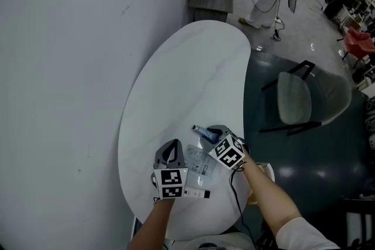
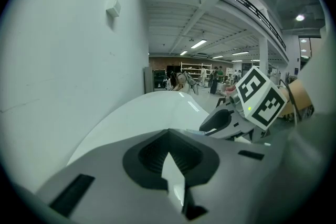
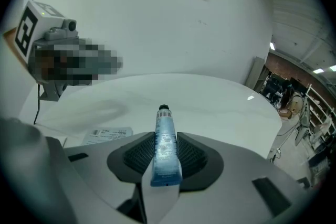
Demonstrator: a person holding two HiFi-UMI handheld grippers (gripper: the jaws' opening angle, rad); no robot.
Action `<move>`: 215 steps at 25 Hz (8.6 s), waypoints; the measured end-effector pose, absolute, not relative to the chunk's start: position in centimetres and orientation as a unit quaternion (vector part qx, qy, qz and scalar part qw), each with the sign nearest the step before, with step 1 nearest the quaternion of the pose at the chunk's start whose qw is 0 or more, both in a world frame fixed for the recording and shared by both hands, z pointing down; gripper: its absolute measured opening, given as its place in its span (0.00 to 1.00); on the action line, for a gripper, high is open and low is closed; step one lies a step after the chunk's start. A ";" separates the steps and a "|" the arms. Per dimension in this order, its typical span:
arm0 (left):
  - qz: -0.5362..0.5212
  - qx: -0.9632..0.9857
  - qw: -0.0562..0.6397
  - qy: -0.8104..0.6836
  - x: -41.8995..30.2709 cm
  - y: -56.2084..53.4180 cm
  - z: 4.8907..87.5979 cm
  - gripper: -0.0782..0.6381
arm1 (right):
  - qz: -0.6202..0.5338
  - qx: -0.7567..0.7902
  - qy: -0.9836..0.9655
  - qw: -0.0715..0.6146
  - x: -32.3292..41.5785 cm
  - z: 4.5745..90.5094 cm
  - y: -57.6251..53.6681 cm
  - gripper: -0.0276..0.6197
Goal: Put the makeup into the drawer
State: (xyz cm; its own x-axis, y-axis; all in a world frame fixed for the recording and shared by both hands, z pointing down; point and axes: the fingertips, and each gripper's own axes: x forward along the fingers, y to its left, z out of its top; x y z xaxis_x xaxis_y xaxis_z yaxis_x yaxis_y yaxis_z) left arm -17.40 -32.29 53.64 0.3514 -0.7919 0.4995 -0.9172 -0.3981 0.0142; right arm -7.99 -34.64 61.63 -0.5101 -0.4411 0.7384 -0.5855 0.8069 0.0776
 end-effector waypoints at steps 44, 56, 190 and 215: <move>0.241 0.844 0.101 -0.469 5.0 -7.9 53.5 0.17 | 0.156 0.421 -0.823 0.348 17.8 59.2 -4.5 0.27; 0.251 0.837 0.111 -0.474 6.9 -4.9 56.0 0.17 | 0.180 0.406 -0.822 0.356 19.3 62.9 -1.3 0.27; 0.220 0.813 0.116 -0.527 -0.5 -1.4 50.2 0.17 | 0.155 0.336 -0.842 0.392 12.8 59.6 -1.6 0.26; 0.127 0.836 0.060 -0.530 -13.7 1.2 37.0 0.17 | 0.044 0.503 -0.845 0.175 0.3 36.9 1.2 0.12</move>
